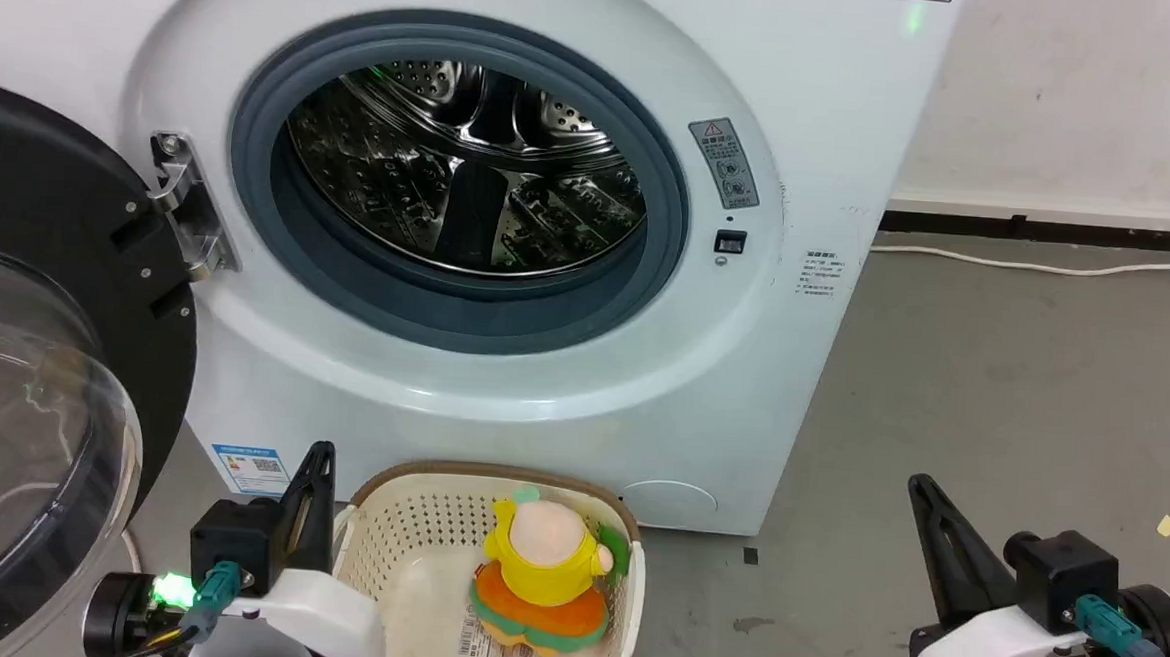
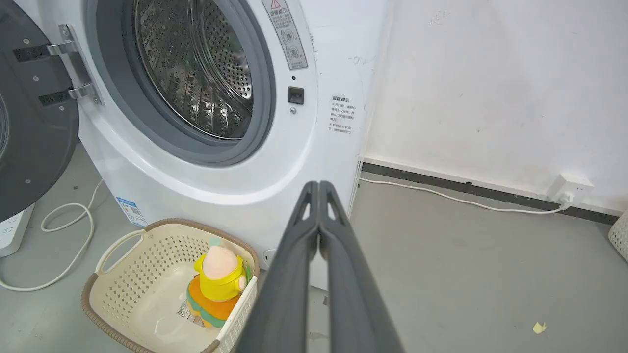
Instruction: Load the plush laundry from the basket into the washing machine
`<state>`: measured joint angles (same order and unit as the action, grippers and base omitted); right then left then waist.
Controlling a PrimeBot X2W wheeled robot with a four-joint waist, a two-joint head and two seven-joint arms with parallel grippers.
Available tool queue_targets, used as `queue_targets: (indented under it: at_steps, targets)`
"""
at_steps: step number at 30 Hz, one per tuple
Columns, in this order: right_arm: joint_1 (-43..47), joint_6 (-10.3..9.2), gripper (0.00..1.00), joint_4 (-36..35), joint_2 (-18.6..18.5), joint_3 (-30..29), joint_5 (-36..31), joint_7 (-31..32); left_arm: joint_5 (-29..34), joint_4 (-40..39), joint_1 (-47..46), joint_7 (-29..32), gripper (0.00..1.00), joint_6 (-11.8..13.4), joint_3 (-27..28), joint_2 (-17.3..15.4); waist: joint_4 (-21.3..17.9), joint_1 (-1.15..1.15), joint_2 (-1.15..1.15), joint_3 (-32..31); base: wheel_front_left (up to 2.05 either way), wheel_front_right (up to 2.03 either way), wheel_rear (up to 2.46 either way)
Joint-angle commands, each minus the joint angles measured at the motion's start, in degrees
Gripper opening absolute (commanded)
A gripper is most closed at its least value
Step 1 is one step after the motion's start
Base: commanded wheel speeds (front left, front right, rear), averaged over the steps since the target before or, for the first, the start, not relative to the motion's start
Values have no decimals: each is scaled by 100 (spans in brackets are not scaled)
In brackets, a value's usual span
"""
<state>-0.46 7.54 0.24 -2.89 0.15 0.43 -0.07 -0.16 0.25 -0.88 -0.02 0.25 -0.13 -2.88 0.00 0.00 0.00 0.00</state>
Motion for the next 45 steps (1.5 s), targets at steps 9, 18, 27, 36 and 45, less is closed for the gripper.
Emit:
queue_targets:
  at_steps: [9,18,27,36,45]
  targets:
    - [46,-5,0,-24,2,-15,-43,7,16,-25,88,2,0,-25,13,1,0,0,0,0,0,0,0]
    - [46,-5,0,-24,2,-15,-43,7,16,-25,88,2,0,-25,13,1,0,0,0,0,0,0,0]
    - [0,0,100,2,0,4,9,-4,-3,1,-1,-4,100,8,-5,0,0,0,0,0,0,0,0]
    - [6,0,100,-3,0,-18,111,-89,-24,-9,6,-90,100,45,-52,0,-16,0,0,17,0,0,0]
    - [-28,-1,100,-25,0,-73,227,-197,-53,24,-26,-198,100,55,-123,0,-87,0,0,145,0,0,0]
